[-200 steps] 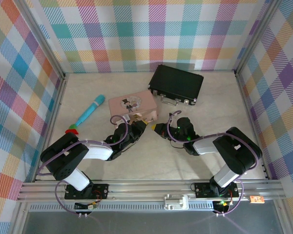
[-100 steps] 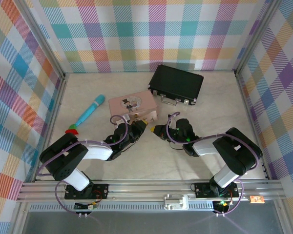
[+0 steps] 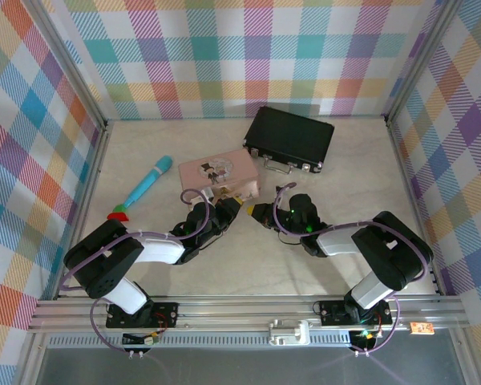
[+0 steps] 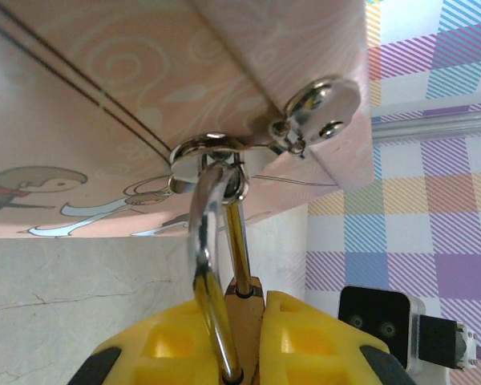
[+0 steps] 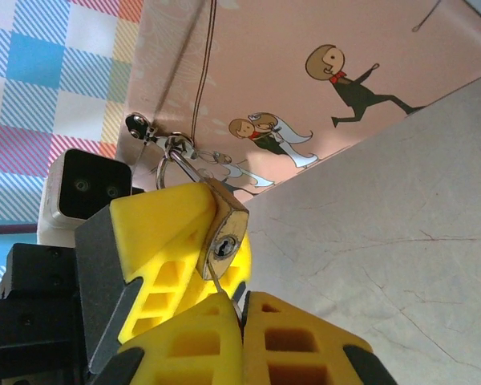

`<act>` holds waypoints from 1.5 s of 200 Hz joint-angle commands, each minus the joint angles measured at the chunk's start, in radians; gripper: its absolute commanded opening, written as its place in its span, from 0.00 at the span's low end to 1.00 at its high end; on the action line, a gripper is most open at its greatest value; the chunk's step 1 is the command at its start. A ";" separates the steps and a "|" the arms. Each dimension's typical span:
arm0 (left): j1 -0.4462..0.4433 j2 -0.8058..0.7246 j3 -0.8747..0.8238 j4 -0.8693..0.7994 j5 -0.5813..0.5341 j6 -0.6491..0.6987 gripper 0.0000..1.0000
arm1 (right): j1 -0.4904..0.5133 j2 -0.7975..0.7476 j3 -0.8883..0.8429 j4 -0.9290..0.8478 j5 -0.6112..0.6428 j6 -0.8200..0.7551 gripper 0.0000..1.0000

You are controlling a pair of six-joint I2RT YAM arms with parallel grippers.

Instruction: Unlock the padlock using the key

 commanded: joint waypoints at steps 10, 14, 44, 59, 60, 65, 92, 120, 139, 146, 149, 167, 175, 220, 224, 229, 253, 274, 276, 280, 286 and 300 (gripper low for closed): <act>-0.008 -0.022 0.018 0.067 0.008 0.017 0.00 | 0.011 -0.002 0.035 0.012 0.000 -0.024 0.00; -0.007 -0.023 0.019 0.068 0.008 0.018 0.00 | 0.010 0.001 0.036 0.014 0.000 -0.024 0.00; -0.009 -0.029 0.022 0.068 0.017 0.016 0.00 | 0.012 0.028 0.045 0.033 -0.001 -0.020 0.00; -0.009 -0.036 0.022 0.069 0.022 0.012 0.00 | 0.013 0.042 0.049 0.047 0.001 -0.016 0.00; -0.009 -0.037 0.023 0.069 0.022 0.011 0.00 | 0.012 0.043 0.051 0.047 0.001 -0.016 0.00; -0.011 -0.040 0.022 0.069 0.022 0.006 0.00 | 0.011 0.045 0.052 0.048 0.004 -0.014 0.00; -0.018 -0.065 0.025 0.047 0.029 -0.001 0.00 | 0.012 0.053 0.056 0.065 0.029 -0.004 0.00; -0.029 -0.074 0.025 0.032 0.026 -0.001 0.00 | 0.013 0.053 0.058 0.117 0.021 0.030 0.00; -0.029 -0.069 0.021 0.035 0.017 -0.001 0.00 | 0.012 0.027 0.045 0.137 0.006 0.040 0.00; -0.028 -0.068 0.021 0.035 0.015 0.001 0.00 | 0.012 0.011 0.038 0.125 0.003 0.034 0.00; -0.029 -0.066 0.021 0.036 0.013 0.002 0.00 | 0.012 0.003 0.034 0.116 0.002 0.031 0.00; -0.028 -0.057 0.025 0.038 0.010 0.009 0.00 | 0.012 -0.050 0.016 0.067 0.004 0.011 0.00; -0.029 -0.050 0.028 0.043 0.010 0.011 0.00 | 0.011 -0.066 0.013 0.052 -0.003 0.002 0.00; -0.029 -0.003 0.043 0.088 0.040 0.005 0.00 | 0.012 -0.063 0.036 0.047 -0.056 0.003 0.00; -0.029 -0.002 0.042 0.094 0.042 0.006 0.00 | 0.012 -0.059 0.039 0.047 -0.057 0.002 0.00; -0.028 0.001 0.043 0.101 0.047 0.007 0.00 | 0.011 -0.052 0.041 0.047 -0.061 0.006 0.00; -0.029 -0.003 0.047 0.095 0.075 0.016 0.00 | 0.004 -0.020 0.071 0.045 -0.107 -0.008 0.00; -0.028 -0.017 0.048 0.082 0.129 0.026 0.00 | -0.024 0.000 0.115 0.006 -0.196 -0.073 0.00; -0.028 -0.018 0.049 0.077 0.134 0.027 0.00 | -0.028 0.002 0.121 -0.001 -0.206 -0.082 0.00; -0.029 -0.022 0.051 0.071 0.146 0.031 0.00 | -0.037 0.003 0.132 -0.027 -0.223 -0.098 0.00; -0.028 -0.029 0.049 0.059 0.161 0.033 0.00 | -0.049 0.003 0.144 -0.068 -0.234 -0.121 0.00; -0.027 -0.042 0.047 0.046 0.197 0.047 0.00 | -0.074 0.005 0.172 -0.136 -0.278 -0.164 0.00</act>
